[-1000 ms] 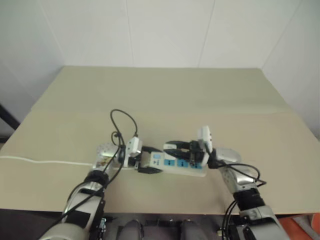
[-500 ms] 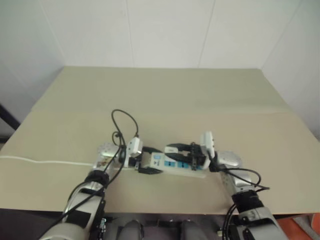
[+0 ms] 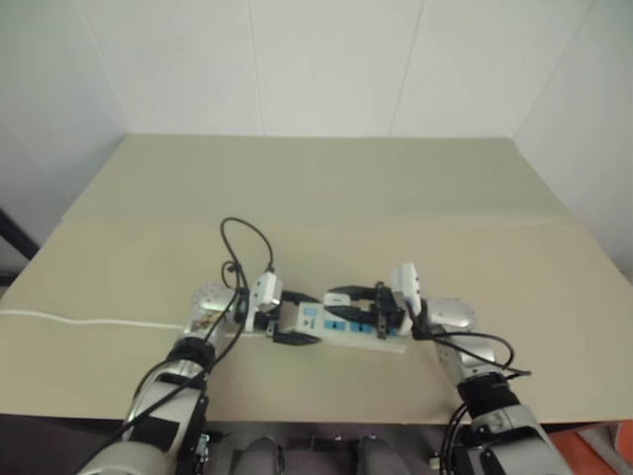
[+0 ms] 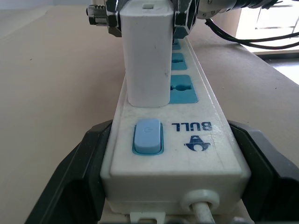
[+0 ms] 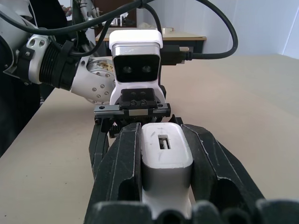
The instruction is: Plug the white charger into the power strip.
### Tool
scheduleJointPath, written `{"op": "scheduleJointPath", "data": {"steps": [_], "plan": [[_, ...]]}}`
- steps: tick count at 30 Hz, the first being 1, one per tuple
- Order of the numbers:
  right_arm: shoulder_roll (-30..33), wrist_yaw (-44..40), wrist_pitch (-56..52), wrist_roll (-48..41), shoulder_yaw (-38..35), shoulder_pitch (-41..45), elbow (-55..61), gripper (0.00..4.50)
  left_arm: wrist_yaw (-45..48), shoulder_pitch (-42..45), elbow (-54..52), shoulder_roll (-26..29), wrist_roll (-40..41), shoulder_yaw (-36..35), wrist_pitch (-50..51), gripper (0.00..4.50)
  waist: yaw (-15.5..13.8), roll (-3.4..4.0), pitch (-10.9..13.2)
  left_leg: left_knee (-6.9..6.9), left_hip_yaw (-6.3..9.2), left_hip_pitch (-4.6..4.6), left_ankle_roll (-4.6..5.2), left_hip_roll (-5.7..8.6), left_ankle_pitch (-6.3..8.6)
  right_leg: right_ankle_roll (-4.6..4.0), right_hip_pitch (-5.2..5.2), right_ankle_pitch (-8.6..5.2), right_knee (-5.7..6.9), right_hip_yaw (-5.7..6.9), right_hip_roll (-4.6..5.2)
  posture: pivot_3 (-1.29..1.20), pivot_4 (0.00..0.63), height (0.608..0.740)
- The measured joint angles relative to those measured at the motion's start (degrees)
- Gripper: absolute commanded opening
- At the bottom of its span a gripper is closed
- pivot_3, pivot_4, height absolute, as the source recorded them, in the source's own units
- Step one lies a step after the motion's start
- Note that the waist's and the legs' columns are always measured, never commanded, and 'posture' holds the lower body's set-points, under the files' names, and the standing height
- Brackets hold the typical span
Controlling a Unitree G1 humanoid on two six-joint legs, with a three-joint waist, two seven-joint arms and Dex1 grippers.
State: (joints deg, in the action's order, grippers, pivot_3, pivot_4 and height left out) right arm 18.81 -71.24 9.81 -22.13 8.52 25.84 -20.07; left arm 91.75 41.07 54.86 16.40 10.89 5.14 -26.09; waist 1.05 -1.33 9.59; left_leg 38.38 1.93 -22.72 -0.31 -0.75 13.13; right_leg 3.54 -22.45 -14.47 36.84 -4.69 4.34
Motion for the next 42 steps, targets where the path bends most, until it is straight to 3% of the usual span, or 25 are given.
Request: {"op": "scheduleJointPath", "data": {"steps": [2, 12, 18, 22, 30, 32, 36, 42], "plan": [[0.0, -0.1, -0.2, 0.0, 0.0, 0.2, -0.2, 1.11, 0.0, 0.0, 0.0, 0.0, 0.0, 0.0, 0.0, 3.29, 0.0, 0.0, 0.0, 0.0, 0.0, 0.0, 0.0, 0.0, 0.0, 0.0, 0.0, 0.0, 0.0, 0.0, 0.0, 0.0, 0.15, 0.74], [1.0, -0.4, -0.8, 0.8, -0.5, 0.4, -1.9, 4.48, 0.0, 0.0, 0.0, 0.0, 0.0, 0.0, 0.0, 3.29, 0.0, -0.13, -0.1, 0.0, 0.06, 0.07, 0.0, -0.01, 0.0, 0.0, 0.13, 0.0, -0.06, 0.08, 0.0, 0.0, 0.15, 0.74], [1.1, -1.2, 0.1, 0.8, -0.6, 0.1, -1.8, 4.48, 0.0, 0.0, 0.1, 0.0, 0.0, 0.0, 0.0, 3.29, 0.0, -0.13, -0.1, -0.01, 0.07, 0.07, 0.0, -0.01, 0.0, 0.0, 0.13, 0.0, -0.07, 0.09, 0.0, 0.0, 0.15, 0.74], [1.2, -1.3, 0.3, 0.9, -0.6, 0.1, -1.8, 4.5, 0.1, 0.2, 0.1, 0.0, 0.0, 0.0, 0.9, 4.48, 0.0, -0.13, -0.1, -0.01, 0.08, 0.07, 0.0, -0.01, 0.0, 0.0, 0.14, 0.0, -0.07, 0.09, 0.0, 0.0, 0.15, 0.74], [3.2, -1.3, -0.5, 0.5, -0.7, -2.0, 2.1, 4.5, -0.8, -0.5, -4.8, 0.4, 2.1, -1.6, 1.9, 4.48, 0.0, -0.13, -0.1, -0.03, 0.1, 0.03, 0.0, -0.01, 0.0, 0.0, 0.11, 0.0, -0.09, 0.1, 0.01, 0.0, 0.15, 0.74], [4.9, -0.9, -1.3, 0.5, -1.1, -3.9, 5.5, 4.5, -1.0, -3.1, -11.5, 2.1, 4.8, -2.8, 5.4, 4.48, 0.1, -0.12, -0.1, -0.05, 0.12, -0.1, 0.0, -0.03, 0.0, 0.0, -0.03, 0.0, -0.08, 0.1, 0.01, 0.0, 0.15, 0.74], [12.8, 0.4, -5.5, -3.0, -7.5, -6.8, 14.6, 4.5, -0.6, -11.6, -31.0, 10.8, 12.3, -5.7, 18.0, 4.48, 0.7, 0.0, 0.0, -0.06, 0.12, -0.33, -0.01, -0.05, 0.0, 0.0, -0.41, 0.0, 0.08, 0.06, 0.03, 0.0, 0.15, 0.74], [28.0, -4.5, -6.5, -5.2, -16.1, -12.7, 21.9, 4.5, -1.2, -20.8, -42.1, 21.2, 15.5, -9.1, 25.0, 4.48, 0.6, 0.02, 0.0, -0.17, 0.09, -0.11, 0.0, -0.06, 0.0, -0.06, -0.13, -0.05, -0.15, 0.1, 0.04, 0.0, 0.15, 0.74]]}}
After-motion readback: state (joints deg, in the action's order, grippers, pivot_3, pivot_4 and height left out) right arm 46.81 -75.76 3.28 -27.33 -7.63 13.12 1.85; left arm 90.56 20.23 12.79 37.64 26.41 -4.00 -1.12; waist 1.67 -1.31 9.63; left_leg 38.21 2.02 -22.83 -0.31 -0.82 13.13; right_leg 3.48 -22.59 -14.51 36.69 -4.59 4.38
